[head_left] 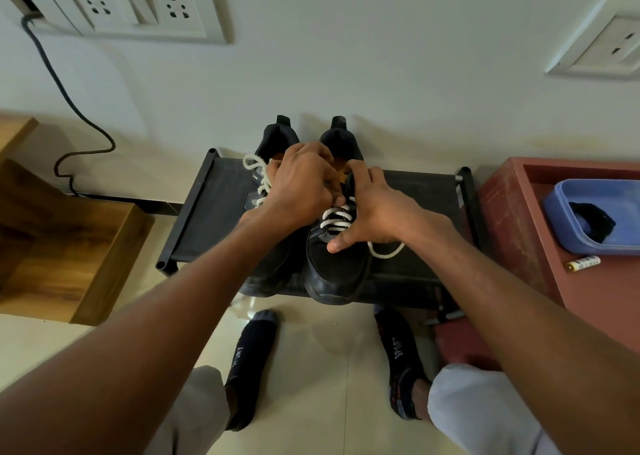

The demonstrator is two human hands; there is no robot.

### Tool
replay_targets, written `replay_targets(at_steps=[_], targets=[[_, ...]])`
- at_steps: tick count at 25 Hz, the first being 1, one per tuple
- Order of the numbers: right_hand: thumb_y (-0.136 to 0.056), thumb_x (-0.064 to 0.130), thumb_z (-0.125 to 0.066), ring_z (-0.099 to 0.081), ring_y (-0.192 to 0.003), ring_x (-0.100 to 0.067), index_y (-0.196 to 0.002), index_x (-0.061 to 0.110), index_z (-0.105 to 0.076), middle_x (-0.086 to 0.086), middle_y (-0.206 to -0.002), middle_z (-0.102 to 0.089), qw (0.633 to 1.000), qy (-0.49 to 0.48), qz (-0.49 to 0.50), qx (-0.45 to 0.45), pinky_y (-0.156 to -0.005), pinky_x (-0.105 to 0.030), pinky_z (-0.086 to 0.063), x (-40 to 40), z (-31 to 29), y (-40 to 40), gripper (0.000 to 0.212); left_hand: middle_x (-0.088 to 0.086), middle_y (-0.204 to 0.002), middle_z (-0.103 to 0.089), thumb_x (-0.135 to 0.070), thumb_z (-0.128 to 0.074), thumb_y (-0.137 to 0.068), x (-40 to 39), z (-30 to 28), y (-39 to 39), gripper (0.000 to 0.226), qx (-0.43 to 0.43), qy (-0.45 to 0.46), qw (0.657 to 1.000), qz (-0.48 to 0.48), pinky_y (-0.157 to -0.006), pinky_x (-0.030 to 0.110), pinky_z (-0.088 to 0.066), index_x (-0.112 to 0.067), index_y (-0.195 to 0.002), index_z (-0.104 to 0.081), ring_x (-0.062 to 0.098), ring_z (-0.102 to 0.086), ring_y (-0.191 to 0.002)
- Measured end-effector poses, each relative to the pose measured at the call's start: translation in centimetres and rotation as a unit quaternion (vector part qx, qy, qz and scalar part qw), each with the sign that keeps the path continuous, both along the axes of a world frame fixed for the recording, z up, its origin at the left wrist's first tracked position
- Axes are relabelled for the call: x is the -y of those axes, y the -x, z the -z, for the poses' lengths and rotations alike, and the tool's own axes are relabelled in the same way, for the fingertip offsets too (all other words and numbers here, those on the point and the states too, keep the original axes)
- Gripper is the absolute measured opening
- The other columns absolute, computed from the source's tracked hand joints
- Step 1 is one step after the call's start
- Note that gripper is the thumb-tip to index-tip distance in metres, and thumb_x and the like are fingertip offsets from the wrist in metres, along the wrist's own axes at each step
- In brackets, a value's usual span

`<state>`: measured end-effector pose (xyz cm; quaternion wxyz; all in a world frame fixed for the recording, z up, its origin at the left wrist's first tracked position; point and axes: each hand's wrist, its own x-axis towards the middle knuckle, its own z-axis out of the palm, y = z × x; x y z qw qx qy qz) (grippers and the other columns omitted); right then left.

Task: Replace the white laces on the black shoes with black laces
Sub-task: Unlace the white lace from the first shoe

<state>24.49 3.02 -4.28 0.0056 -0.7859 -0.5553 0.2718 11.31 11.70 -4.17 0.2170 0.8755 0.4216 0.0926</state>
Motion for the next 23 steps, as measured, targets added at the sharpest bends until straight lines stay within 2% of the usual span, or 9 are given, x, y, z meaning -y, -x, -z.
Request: replay_targets(at_steps=[3, 6, 8, 10, 12, 16, 20, 22, 23], targets=[[-0.055, 0.054, -0.100, -0.054, -0.133, -0.038, -0.156, 0.033, -0.008, -0.004, -0.159, -0.026, 1.000, -0.006, 0.012, -0.013, -0.099, -0.055, -0.053, 0.3, -0.2, -0.3, 0.138, -0.014, -0.123, -0.055, -0.035, -0.089, -0.076, -0.1, -0.7, 0.5, 0.011, 0.020, 0.004, 0.999, -0.025, -0.104, 0.043, -0.024, -0.030, -0.083, -0.083, 0.016, -0.041, -0.131], [-0.054, 0.054, -0.100, -0.055, -0.131, -0.037, -0.153, 0.032, -0.013, -0.003, -0.158, -0.029, 0.999, -0.010, 0.018, -0.027, -0.098, -0.054, -0.054, 0.3, -0.4, -0.3, 0.134, -0.013, -0.124, -0.053, -0.038, -0.085, -0.081, -0.2, -1.3, 1.2, 0.009, 0.002, 0.020, 0.998, -0.065, -0.113, 0.053, -0.020, -0.032, -0.080, -0.079, 0.016, -0.044, -0.128], [-0.054, 0.052, -0.101, -0.057, -0.129, -0.037, -0.150, 0.031, -0.015, -0.003, -0.156, -0.030, 0.999, -0.012, 0.022, -0.033, -0.096, -0.053, -0.054, 0.3, -0.3, -0.4, 0.130, -0.009, -0.120, -0.052, -0.043, -0.081, -0.085, 0.3, -1.5, 1.0, 0.010, -0.015, -0.026, 0.998, -0.057, -0.110, 0.049, -0.019, -0.035, -0.088, -0.078, 0.019, -0.045, -0.125], [-0.053, 0.051, -0.101, -0.058, -0.126, -0.037, -0.147, 0.031, -0.017, -0.002, -0.153, -0.031, 0.999, -0.013, 0.018, -0.038, -0.094, -0.053, -0.055, 0.2, -0.2, -0.4, 0.127, -0.009, -0.110, -0.048, -0.050, -0.076, -0.087, 0.9, -1.5, 0.5, 0.016, -0.017, -0.085, 0.996, -0.016, -0.101, 0.044, -0.022, -0.039, -0.098, -0.076, 0.020, -0.044, -0.116], [-0.053, 0.052, -0.101, -0.058, -0.127, -0.037, -0.146, 0.032, -0.017, -0.002, -0.153, -0.031, 0.999, -0.015, 0.017, -0.036, -0.094, -0.053, -0.056, 0.1, -0.1, -0.4, 0.128, -0.009, -0.106, -0.045, -0.051, -0.075, -0.087, 1.1, -1.4, -0.3, 0.018, -0.035, -0.101, 0.994, 0.010, -0.096, 0.044, -0.026, -0.040, -0.101, -0.076, 0.021, -0.044, -0.112], [-0.051, 0.052, -0.101, -0.057, -0.127, -0.038, -0.147, 0.032, -0.016, -0.003, -0.153, -0.031, 0.999, -0.012, 0.021, -0.031, -0.095, -0.054, -0.056, 0.1, 0.0, -0.4, 0.130, -0.006, -0.105, -0.046, -0.049, -0.079, -0.085, 0.8, -0.9, -0.8, 0.017, -0.062, -0.051, 0.997, 0.000, -0.091, 0.044, -0.026, -0.036, -0.097, -0.081, 0.021, -0.049, -0.111], [-0.051, 0.052, -0.101, -0.057, -0.128, -0.037, -0.149, 0.033, -0.016, -0.002, -0.154, -0.031, 0.999, -0.010, 0.022, -0.026, -0.093, -0.052, -0.056, 0.1, -0.2, -0.4, 0.131, -0.009, -0.097, -0.054, -0.031, -0.083, -0.083, 0.8, -1.0, -1.0, 0.006, -0.040, -0.028, 0.999, -0.015, -0.085, 0.040, -0.023, -0.029, -0.089, -0.082, 0.019, -0.056, -0.102], [-0.052, 0.052, -0.101, -0.056, -0.129, -0.037, -0.150, 0.033, -0.015, -0.001, -0.155, -0.031, 0.999, -0.004, 0.029, -0.026, -0.092, -0.050, -0.054, 0.2, -0.4, -0.4, 0.132, -0.013, -0.085, -0.065, -0.028, -0.083, -0.085, 0.4, -2.0, -0.3, 0.003, -0.014, 0.030, 0.998, -0.048, -0.085, 0.038, -0.024, -0.025, -0.084, -0.082, 0.014, -0.061, -0.098], [-0.053, 0.051, -0.101, -0.055, -0.130, -0.037, -0.150, 0.033, -0.015, -0.001, -0.156, -0.031, 0.999, -0.002, 0.031, -0.028, -0.092, -0.049, -0.052, 0.2, -0.5, -0.4, 0.132, -0.011, -0.082, -0.071, -0.027, -0.083, -0.086, 0.0, -2.5, 0.4, 0.005, 0.018, 0.086, 0.994, -0.067, -0.085, 0.034, -0.030, -0.022, -0.084, -0.082, 0.012, -0.064, -0.096]])
